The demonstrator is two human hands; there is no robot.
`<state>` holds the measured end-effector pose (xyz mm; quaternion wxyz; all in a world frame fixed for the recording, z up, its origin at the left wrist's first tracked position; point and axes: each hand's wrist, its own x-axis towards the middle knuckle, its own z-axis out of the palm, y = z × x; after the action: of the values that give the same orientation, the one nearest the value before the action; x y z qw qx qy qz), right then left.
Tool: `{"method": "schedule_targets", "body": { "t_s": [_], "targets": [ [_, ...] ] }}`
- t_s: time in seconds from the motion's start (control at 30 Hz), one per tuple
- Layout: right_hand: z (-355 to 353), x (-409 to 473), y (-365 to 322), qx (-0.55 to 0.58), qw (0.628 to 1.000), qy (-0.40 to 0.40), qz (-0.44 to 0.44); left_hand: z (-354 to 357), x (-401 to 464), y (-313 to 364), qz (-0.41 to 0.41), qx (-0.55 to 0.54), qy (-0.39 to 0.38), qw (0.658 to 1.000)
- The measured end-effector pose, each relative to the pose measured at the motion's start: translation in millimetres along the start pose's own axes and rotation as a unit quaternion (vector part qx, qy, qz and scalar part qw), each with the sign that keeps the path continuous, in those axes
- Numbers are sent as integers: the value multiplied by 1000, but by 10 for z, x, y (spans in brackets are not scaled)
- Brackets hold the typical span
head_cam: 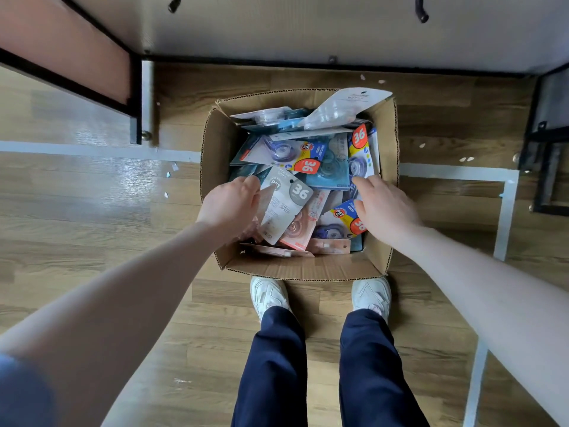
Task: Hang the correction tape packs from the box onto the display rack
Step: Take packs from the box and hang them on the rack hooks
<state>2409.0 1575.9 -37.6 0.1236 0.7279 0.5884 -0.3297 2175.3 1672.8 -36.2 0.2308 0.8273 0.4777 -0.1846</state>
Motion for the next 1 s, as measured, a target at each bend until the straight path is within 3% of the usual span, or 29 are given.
{"method": "schedule_targets", "body": {
  "t_s": [0.2, 0.33, 0.57, 0.7, 0.77, 0.83, 0.9, 1.0],
  "targets": [
    [215, 369, -40, 138, 984, -6, 113, 123, 72, -77, -3, -31, 31, 999],
    [329, 581, -55, 275, 942, 0, 192, 169, 127, -143, -6, -46, 41, 998],
    [479, 765, -101, 392, 880, 66, 260, 191, 186, -185, -18, -39, 47, 998],
    [531, 662, -121, 433, 854, 34, 285, 169, 170, -184, -14, -40, 46, 998],
    [609, 439, -101, 404, 870, -10, 283, 152, 149, -163, -15, -43, 40, 998],
    [705, 154, -65, 314, 911, -57, 262, 134, 129, -138, -17, -45, 31, 998],
    [772, -79, -47, 223, 943, -81, 232, 118, 113, -110, -22, -41, 23, 999],
    [788, -199, -84, 156, 962, -84, 209, 114, 110, -100, -24, -32, 20, 999]
  ]
}}
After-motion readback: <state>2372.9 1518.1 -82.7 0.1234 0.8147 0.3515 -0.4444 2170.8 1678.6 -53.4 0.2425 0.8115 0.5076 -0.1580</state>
